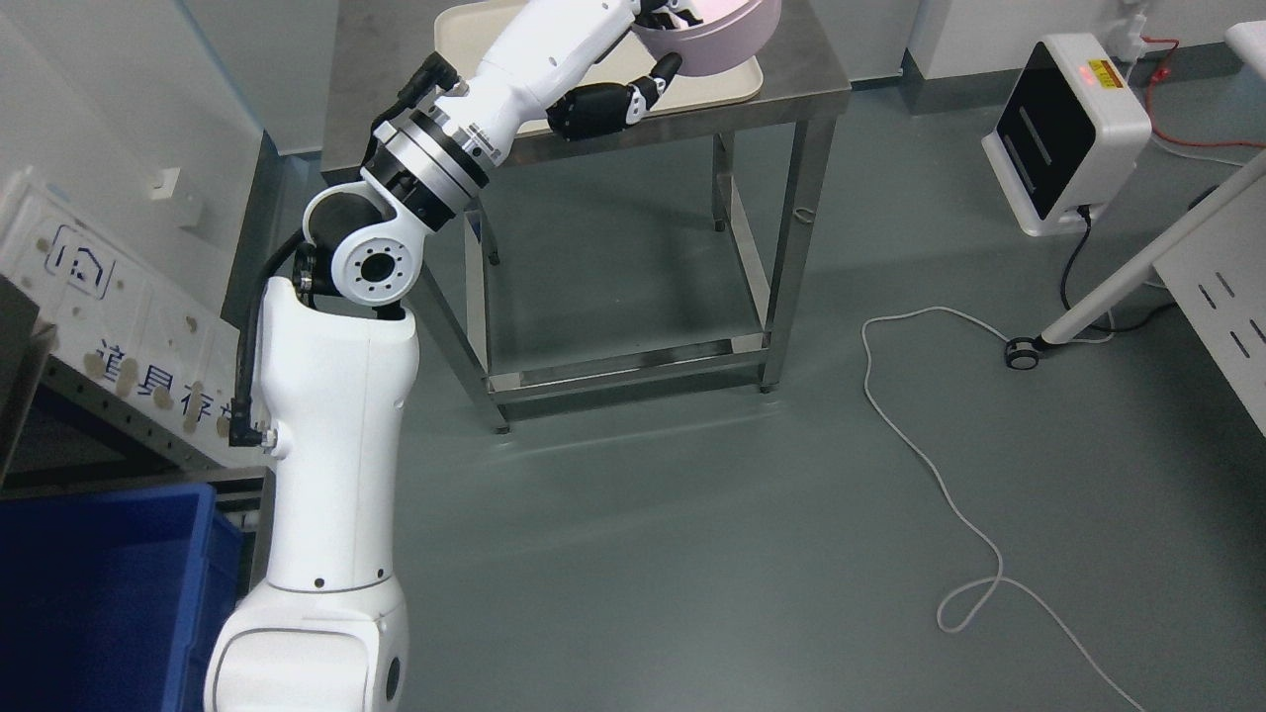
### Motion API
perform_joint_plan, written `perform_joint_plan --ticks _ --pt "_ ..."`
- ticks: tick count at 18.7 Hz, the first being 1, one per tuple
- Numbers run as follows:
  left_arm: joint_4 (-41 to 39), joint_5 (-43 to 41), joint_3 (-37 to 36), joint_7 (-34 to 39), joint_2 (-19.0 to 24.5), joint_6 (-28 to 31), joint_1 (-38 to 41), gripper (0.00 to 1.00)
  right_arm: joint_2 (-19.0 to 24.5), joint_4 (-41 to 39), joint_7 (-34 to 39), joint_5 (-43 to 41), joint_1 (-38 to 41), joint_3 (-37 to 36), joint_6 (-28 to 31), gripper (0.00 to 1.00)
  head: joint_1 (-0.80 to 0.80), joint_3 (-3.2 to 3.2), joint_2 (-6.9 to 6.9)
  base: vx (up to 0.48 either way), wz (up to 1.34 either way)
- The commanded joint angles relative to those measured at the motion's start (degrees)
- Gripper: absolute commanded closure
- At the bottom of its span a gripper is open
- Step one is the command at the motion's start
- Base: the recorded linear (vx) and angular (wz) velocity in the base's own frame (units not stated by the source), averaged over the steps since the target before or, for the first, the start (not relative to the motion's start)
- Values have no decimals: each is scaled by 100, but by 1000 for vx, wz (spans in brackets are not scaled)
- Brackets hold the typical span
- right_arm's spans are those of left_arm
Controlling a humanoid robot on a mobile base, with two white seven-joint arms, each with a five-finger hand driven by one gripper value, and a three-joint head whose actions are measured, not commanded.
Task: Stack pink IKEA bowls on left shelf middle
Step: 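Carry the stacked bowls in the left hand toward the blue bin shelf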
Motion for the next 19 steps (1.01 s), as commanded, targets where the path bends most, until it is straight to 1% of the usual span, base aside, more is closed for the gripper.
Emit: perform_joint_plan --ticks 1,9,13,19 --pt "-96 57 96 13 100 -21 -84 97 -100 1 1 44 -1 -62 4 0 0 0 0 -335 111" --pt "-96 74 105 39 100 -21 -101 96 -100 1 1 44 -1 -62 4 0 0 0 0 -326 337" --pt "-96 83 105 188 100 -12 -110 96 -100 1 1 44 -1 -62 4 0 0 0 0 -338 200" --pt "-78 92 114 223 100 23 -260 95 -100 1 1 44 -1 -62 4 0 0 0 0 -342 172"
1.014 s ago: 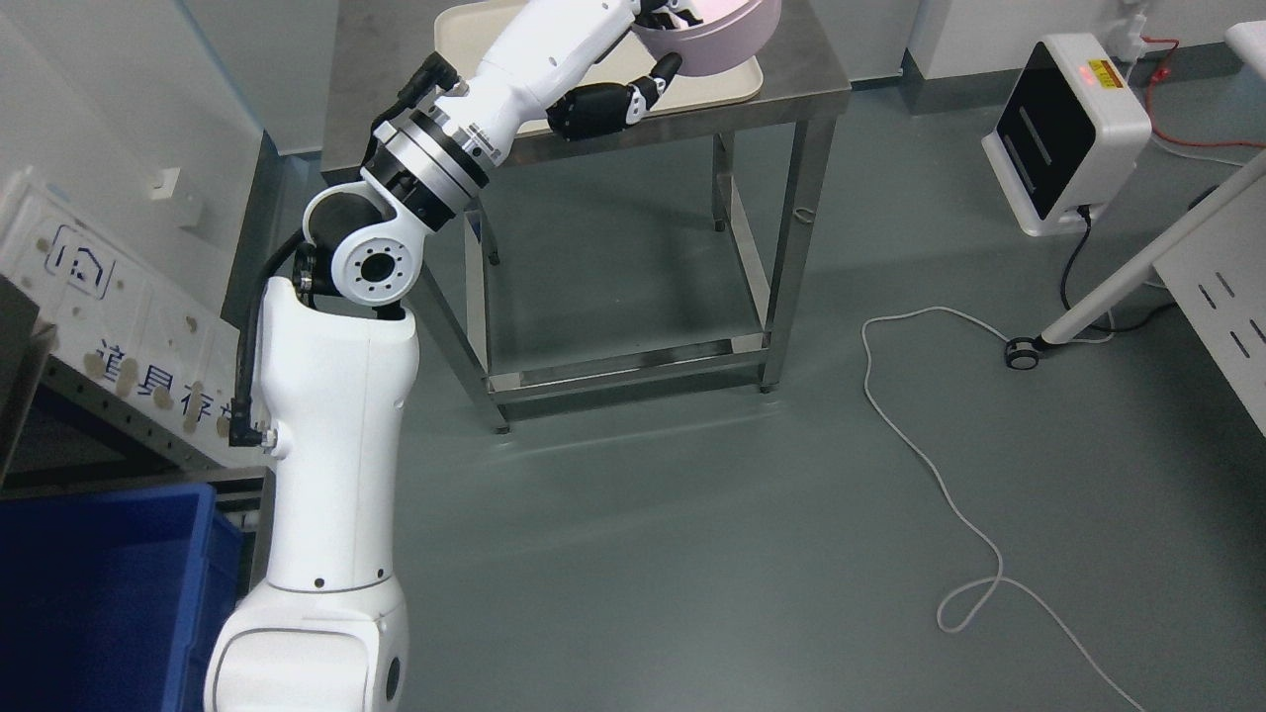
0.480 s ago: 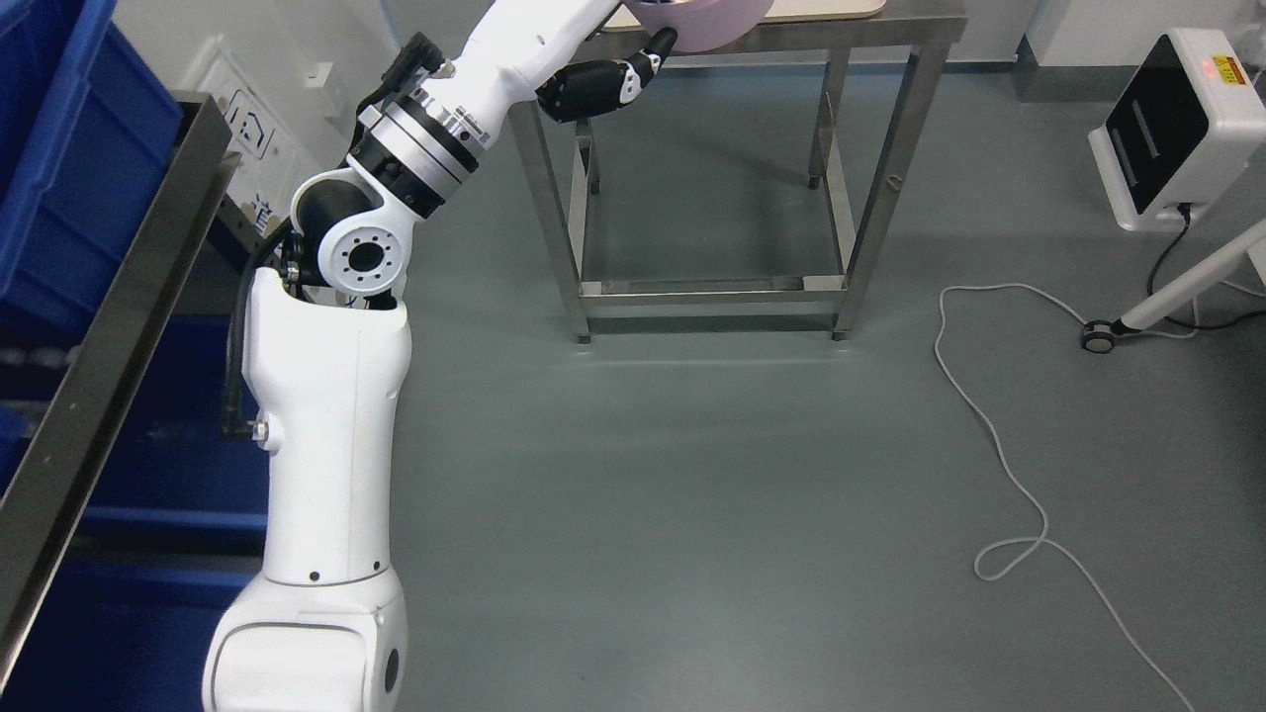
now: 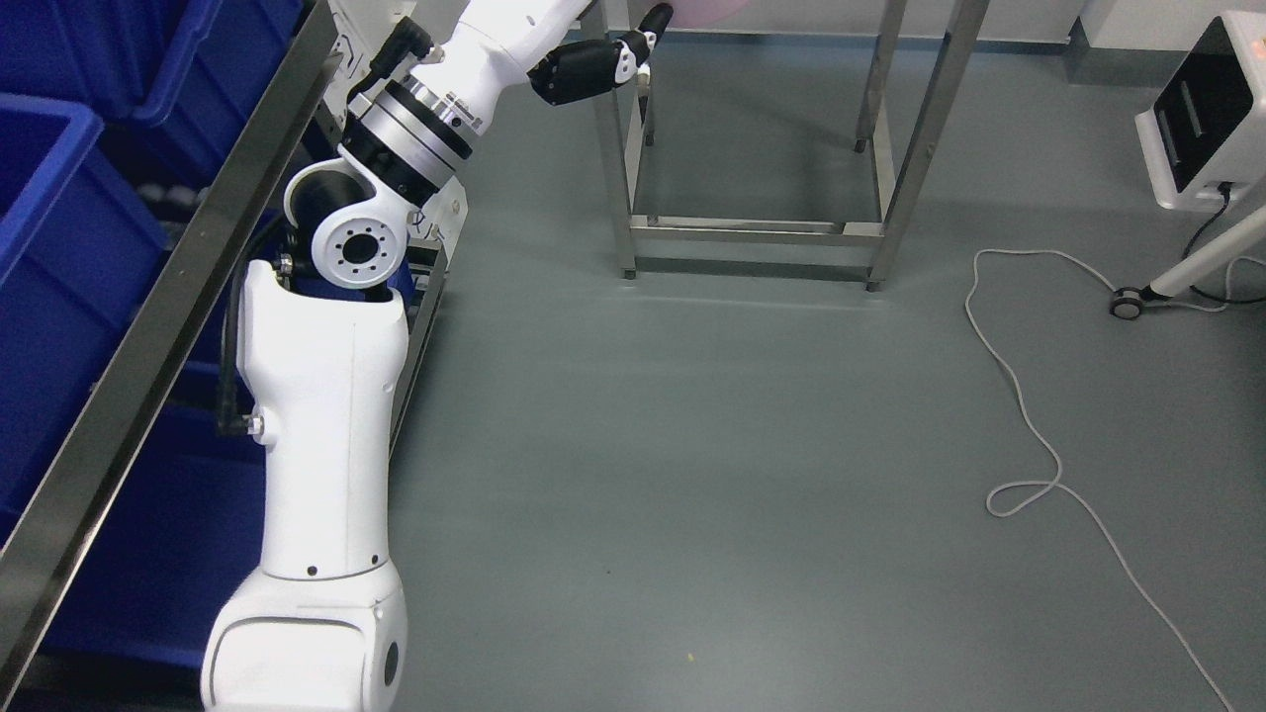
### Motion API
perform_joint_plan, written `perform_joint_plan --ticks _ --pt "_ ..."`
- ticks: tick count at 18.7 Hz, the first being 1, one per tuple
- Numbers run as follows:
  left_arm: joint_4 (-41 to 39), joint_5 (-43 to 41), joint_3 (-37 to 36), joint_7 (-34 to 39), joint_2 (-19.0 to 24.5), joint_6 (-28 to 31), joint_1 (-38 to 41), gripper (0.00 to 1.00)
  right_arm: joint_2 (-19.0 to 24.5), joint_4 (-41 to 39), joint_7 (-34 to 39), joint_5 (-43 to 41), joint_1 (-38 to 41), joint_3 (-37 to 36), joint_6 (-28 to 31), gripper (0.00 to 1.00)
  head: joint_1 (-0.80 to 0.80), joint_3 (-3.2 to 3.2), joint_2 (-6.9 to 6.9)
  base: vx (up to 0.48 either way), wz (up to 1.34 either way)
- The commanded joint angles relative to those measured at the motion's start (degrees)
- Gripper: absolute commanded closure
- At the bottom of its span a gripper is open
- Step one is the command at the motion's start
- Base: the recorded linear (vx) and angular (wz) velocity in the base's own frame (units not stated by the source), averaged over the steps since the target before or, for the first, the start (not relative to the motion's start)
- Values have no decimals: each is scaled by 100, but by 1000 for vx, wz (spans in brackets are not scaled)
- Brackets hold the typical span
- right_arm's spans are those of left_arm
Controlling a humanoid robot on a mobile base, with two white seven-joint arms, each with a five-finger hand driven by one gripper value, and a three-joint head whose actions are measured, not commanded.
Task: Stack pink IKEA bowls on left shelf middle
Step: 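Carry the stacked bowls in the left hand toward the blue bin shelf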
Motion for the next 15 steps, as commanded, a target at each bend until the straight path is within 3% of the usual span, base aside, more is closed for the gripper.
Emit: perform_joint_plan --ticks 1,11,15 --pt "0 12 26 37 100 38 -83 95 -100 1 1 44 -2 -62 4 0 0 0 0 -324 234" --pt "0 12 35 55 100 38 -110 94 -100 0 1 44 -2 -62 4 0 0 0 0 -302 660" --pt "-9 29 53 46 100 73 -486 94 -100 1 1 44 -2 -62 4 0 0 0 0 -219 873"
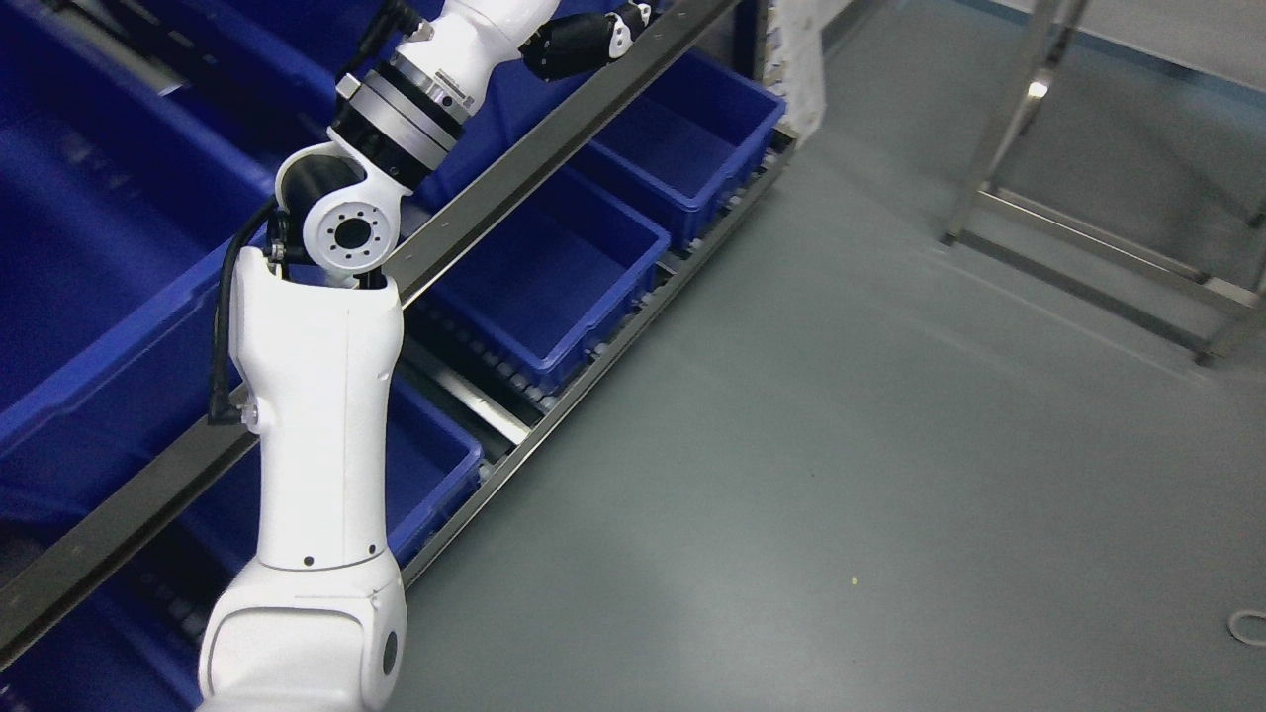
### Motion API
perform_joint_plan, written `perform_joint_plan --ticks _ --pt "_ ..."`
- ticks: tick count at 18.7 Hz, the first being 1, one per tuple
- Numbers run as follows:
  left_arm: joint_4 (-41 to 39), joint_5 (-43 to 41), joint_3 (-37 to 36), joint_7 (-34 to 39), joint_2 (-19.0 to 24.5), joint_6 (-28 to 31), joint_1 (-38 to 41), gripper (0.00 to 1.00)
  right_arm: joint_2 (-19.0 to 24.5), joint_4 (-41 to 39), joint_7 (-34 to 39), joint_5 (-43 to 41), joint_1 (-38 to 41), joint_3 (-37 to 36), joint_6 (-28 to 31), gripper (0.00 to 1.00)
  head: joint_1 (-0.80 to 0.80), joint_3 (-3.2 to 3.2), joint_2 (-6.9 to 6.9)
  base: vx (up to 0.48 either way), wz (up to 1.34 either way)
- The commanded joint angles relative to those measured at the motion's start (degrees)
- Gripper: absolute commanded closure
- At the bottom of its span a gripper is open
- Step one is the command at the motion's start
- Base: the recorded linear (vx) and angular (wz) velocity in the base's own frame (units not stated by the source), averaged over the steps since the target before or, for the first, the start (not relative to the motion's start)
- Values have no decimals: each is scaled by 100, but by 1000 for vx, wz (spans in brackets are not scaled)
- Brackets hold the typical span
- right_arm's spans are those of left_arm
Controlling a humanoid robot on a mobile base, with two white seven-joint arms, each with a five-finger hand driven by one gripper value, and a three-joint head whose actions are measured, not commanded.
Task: Stack pink IKEA bowls on left shelf middle
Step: 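Carry the stacked bowls in the left hand toward the blue bin shelf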
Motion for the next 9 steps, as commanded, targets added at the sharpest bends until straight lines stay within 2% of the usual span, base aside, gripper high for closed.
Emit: perform_joint_plan --ticks 1,4,9 --pt "2 43 15 -25 100 70 -513 94 -100 1 3 44 -1 -62 4 0 0 0 0 -176 1021" --pt "2 0 6 -112 100 404 -849 94 -100 1 3 44 -1 -62 4 0 0 0 0 -126 977" --pt "46 -79 -29 -446 100 746 -841 94 -100 1 3 44 -1 -62 4 0 0 0 0 -40 731"
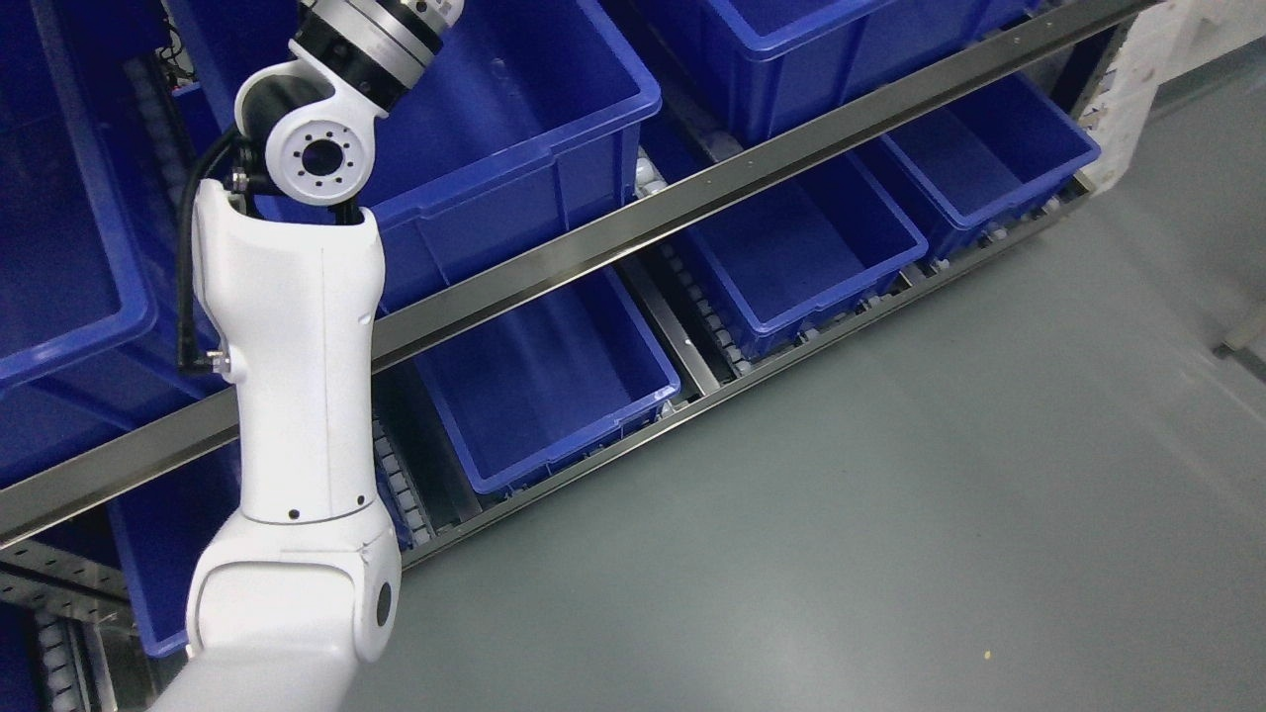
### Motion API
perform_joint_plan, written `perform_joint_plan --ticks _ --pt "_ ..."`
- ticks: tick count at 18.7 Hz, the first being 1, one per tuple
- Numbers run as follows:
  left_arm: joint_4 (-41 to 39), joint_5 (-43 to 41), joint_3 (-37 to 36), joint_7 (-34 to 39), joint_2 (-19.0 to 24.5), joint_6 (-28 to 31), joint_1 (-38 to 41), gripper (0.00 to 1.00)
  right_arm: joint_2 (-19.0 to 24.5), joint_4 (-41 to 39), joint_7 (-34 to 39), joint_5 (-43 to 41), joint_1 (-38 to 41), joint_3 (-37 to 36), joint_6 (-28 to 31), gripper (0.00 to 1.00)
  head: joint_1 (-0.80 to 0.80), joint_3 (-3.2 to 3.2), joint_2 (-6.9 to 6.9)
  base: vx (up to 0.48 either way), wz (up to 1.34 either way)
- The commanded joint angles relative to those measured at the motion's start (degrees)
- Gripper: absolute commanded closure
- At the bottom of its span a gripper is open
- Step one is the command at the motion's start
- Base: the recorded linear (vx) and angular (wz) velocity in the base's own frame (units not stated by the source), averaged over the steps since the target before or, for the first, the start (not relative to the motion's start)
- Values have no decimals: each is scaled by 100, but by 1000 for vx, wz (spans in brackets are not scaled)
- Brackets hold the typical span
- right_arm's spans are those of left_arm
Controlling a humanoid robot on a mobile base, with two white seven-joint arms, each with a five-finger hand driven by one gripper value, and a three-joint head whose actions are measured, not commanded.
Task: Stack pink IKEA bowls on left shelf middle
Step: 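Carry the stacked bowls in the left hand toward the blue bin shelf, then lower the stacked bowls into the upper blue bin with the left hand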
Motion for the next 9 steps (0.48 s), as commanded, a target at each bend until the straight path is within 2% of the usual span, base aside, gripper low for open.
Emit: perform_joint_plan --ticks 1,5,9 --pt "79 -177 -51 -389 100 356 -189 94 -100 -8 4 44 1 -62 4 0 0 0 0 4 454" --pt "648 -740 -69 -1075 100 516 -31 93 -100 1 4 44 1 -62 4 0 0 0 0 18 232" --pt "712 -750 -78 -1129 395 516 399 92 -100 1 4 44 1 -62 4 0 0 0 0 29 280"
